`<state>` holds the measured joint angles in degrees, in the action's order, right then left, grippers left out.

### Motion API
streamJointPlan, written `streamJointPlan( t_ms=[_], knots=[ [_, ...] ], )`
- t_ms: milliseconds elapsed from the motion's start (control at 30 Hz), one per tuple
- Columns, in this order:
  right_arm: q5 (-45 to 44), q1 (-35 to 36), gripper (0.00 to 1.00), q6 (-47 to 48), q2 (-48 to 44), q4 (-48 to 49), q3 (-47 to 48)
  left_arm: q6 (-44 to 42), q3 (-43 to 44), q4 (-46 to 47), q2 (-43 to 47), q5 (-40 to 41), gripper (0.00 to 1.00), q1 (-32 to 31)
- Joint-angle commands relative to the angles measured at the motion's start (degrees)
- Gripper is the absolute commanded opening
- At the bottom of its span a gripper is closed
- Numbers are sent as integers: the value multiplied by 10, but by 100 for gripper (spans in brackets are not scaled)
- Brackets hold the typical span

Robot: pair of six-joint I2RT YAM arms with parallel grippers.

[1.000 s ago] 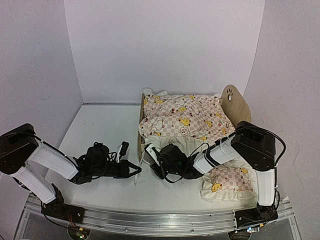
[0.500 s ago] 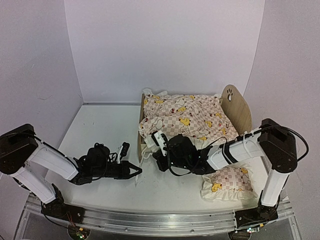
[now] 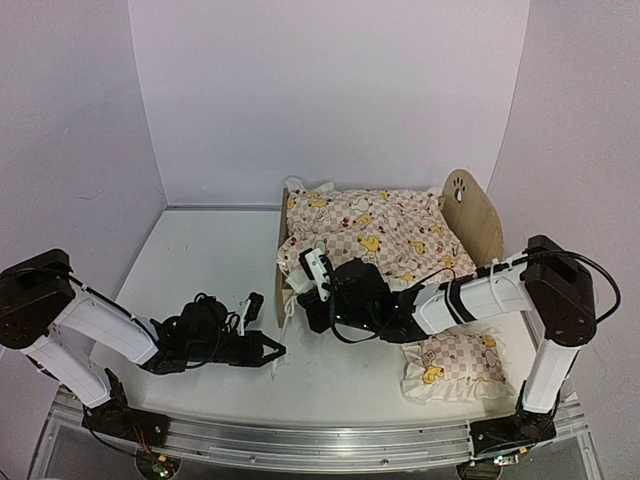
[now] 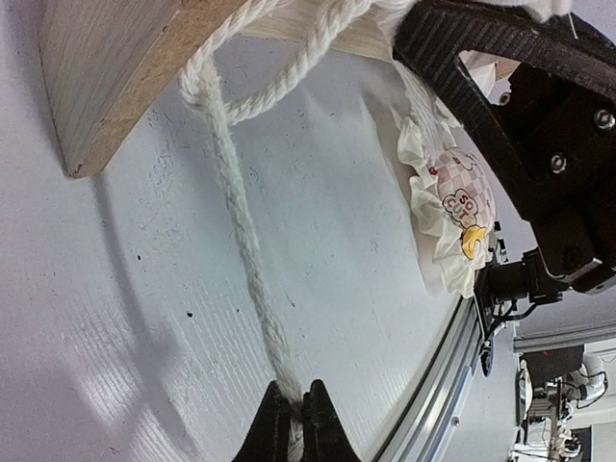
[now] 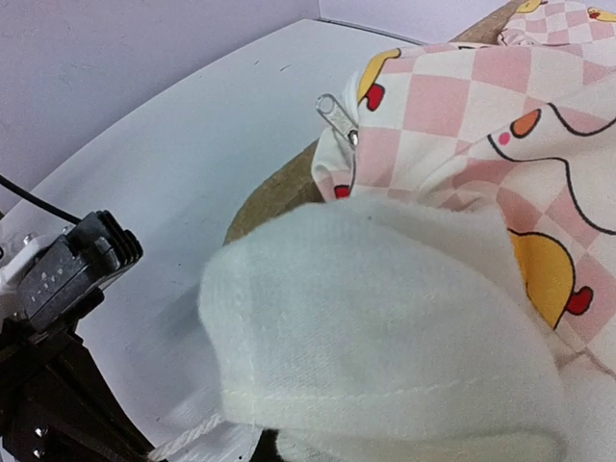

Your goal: Set up the pet bed

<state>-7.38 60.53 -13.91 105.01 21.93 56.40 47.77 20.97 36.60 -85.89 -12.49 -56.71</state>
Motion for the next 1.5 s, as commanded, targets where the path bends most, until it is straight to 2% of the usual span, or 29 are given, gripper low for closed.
streamJointPlan(
  t_ms=[0, 33, 100, 200, 267, 300, 333, 400, 467, 633, 733, 933, 1467],
  knots=[
    [-83, 0, 0, -21, 2, 12, 25, -18, 25, -8, 6, 3, 0, -9],
    [-84, 0, 0, -21, -3, 11, 21, -23, 27, -10, 10, 4, 1, -9],
    [-77, 0, 0, -20, -10, 10, 9, -41, 29, -19, 27, 18, 9, -11],
    [-67, 0, 0, -16, -24, 14, -9, -85, 28, -40, 71, 53, 31, -13],
    [-49, 0, 0, -8, -24, 22, -13, -122, 24, -55, 104, 75, 42, -14],
    [-41, 0, 0, -6, -22, 25, -12, -144, 19, -57, 120, 88, 55, -18],
    [-30, 0, 0, -4, -19, 29, -11, -163, 15, -61, 134, 101, 60, -20],
    [-19, 0, 0, -6, -17, 31, -10, -185, 12, -78, 157, 119, 62, -23],
    [-12, 1, 0, -9, -22, 40, -17, -208, 28, -91, 161, 145, 59, -23],
    [-19, 0, 0, -4, -39, 47, -30, -237, 141, -160, 78, 198, 24, -24],
    [-19, 0, 0, -4, -44, 49, -32, -249, 192, -213, 39, 250, 12, -25],
    [-20, 0, 0, -8, -45, 62, -39, -263, 263, -304, -9, 319, 9, -34],
    [-6, 1, 0, -12, -46, 81, -45, -274, 355, -358, -85, 395, 17, -42]
  ],
)
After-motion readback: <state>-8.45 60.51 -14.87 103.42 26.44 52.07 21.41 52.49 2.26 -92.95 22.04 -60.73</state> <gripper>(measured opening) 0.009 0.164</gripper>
